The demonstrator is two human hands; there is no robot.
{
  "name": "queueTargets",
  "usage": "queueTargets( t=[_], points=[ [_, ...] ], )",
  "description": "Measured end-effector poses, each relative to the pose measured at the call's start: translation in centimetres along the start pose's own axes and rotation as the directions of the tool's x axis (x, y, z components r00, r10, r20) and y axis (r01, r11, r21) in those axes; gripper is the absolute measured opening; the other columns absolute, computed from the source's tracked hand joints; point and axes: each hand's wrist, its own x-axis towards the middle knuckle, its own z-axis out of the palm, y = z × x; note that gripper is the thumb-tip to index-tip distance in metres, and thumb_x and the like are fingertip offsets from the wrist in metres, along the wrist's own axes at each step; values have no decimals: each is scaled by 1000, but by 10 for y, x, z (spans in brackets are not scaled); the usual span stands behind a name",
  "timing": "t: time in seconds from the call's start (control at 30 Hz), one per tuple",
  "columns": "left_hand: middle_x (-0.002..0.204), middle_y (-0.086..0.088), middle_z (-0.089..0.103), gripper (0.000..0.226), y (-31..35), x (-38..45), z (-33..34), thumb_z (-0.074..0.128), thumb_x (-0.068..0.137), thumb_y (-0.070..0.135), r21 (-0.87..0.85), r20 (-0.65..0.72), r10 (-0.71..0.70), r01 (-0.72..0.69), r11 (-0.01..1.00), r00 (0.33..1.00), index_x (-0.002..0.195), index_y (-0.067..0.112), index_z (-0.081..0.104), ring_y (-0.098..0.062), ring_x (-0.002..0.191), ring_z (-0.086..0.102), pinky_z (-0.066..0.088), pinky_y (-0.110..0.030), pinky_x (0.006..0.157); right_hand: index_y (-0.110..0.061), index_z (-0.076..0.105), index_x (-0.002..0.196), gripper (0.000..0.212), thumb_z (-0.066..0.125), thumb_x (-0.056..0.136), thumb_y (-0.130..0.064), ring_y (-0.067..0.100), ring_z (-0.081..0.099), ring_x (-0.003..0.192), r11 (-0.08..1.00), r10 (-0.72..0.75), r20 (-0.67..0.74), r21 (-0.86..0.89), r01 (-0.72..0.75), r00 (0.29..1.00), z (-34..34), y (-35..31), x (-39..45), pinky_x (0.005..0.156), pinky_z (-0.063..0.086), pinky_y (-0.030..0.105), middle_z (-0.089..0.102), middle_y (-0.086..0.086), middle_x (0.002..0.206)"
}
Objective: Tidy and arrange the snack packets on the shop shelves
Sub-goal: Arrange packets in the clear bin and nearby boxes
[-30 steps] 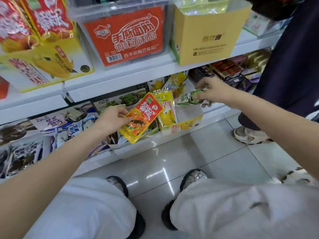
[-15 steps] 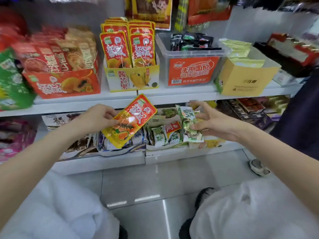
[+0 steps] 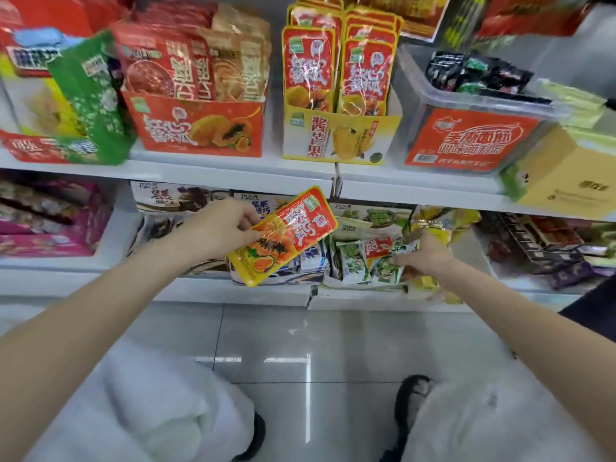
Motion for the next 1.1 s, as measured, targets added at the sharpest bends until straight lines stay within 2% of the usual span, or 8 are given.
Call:
queueTargets(
  t=[0.1,0.23,0.37,0.43,0.5,0.7,0.93,1.1],
  points=[
    [88,0,58,14,0,0,5,64,86,20,20,21,7,-8,1000,1000,99,15,61,-15,80,53,35,-23,64,-11,46,123,39,61,87,-5,15,46,60,990,-44,195,139,16,980,14,-14,2,46,42,21,47,7,88],
    [87,-1,61,9,-3,-1,13,62,86,17,36,54,-4,2,999,999,95,15,61,-14,74,52,37,-21,58,-17,44,132,46,57,89,-9,29,55,83,983,-160,214,128,135,964,45,-19,17,66,49,33,55,9,109],
    [81,2,60,9,-5,2,16,62,86,16,13,84,-26,25,1000,996,83,22,56,-11,69,53,41,-23,62,-8,53,125,32,46,94,-10,33,62,92,888,-284,-53,-390,242,957,32,-8,39,77,48,34,63,21,114],
    [82,3,59,9,-2,5,18,62,86,18,18,105,-29,27,999,994,84,22,56,-16,76,56,44,-27,68,-7,48,127,32,44,95,-12,34,60,103,737,-280,52,-628,250,959,22,-1,45,88,45,36,62,19,116],
    [80,5,58,8,3,8,21,62,87,19,54,128,-23,16,998,991,85,23,55,-15,76,56,42,-26,64,-8,40,132,38,45,94,-17,33,57,108,684,-190,160,-686,248,969,26,5,50,95,41,37,60,18,119],
    [84,4,56,5,24,20,35,59,89,21,102,171,9,-26,994,985,94,20,57,-13,76,51,34,-18,53,-7,57,118,31,56,87,-11,30,57,107,968,-31,141,-242,65,990,41,10,59,85,46,30,61,14,118],
    [90,2,59,15,28,25,44,60,89,21,128,198,-1,-25,991,980,102,16,60,-10,69,48,33,-16,53,-5,56,122,35,48,88,1,20,57,90,974,-27,-31,222,33,999,42,16,61,79,48,28,60,12,110],
    [87,5,57,14,32,22,44,59,89,21,111,196,17,-39,993,980,102,16,60,0,62,46,34,-23,62,-7,54,124,38,49,87,0,28,55,107,961,25,-5,277,-23,1000,46,15,59,99,44,41,60,13,118]
  ],
)
